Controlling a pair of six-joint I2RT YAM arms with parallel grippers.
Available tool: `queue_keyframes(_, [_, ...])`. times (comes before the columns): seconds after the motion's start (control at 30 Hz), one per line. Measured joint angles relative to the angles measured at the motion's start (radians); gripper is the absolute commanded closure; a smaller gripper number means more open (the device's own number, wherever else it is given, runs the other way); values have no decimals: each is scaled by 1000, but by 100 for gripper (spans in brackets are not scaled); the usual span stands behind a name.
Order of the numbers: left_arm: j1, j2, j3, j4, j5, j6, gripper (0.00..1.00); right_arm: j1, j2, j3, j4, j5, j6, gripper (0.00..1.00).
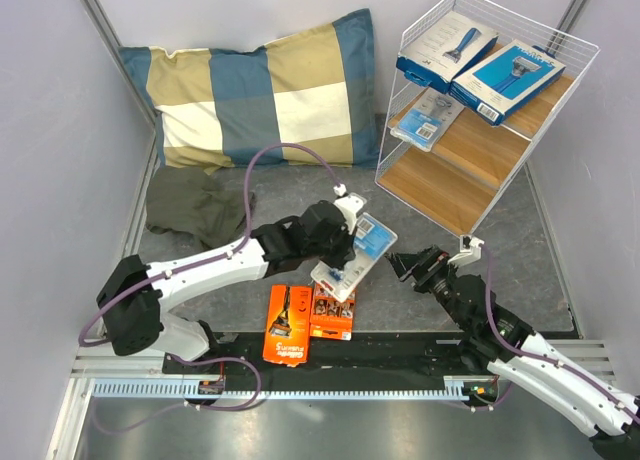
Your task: Place and organize the shaving razors onto the shelf
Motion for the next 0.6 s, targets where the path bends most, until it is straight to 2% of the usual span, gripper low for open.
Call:
queue_keyframes(0.2, [-89,45,31,-5,-23,0,98,0,29,-16,37,-14,23,2])
queue_keyframes(0.27, [-103,46,31,-6,-24,0,98,0,32,-17,49,-18,27,7])
queue_keyframes(0.43, [-126,46,35,-7,-24,0,95,0,32,-38,100,-31,35,28])
queue_keyframes(0.5, [-139,46,41,-7,-24,0,95,0,32,-48,117,-40,37,33])
queue_keyframes(0.53, [-148,46,43,-6,-24,1,95,0,33,-52,124,-44,39,41])
queue_keyframes(0.6, [-165,45,46,-6,-23,8,94,0,34,-62,142,-50,40,49])
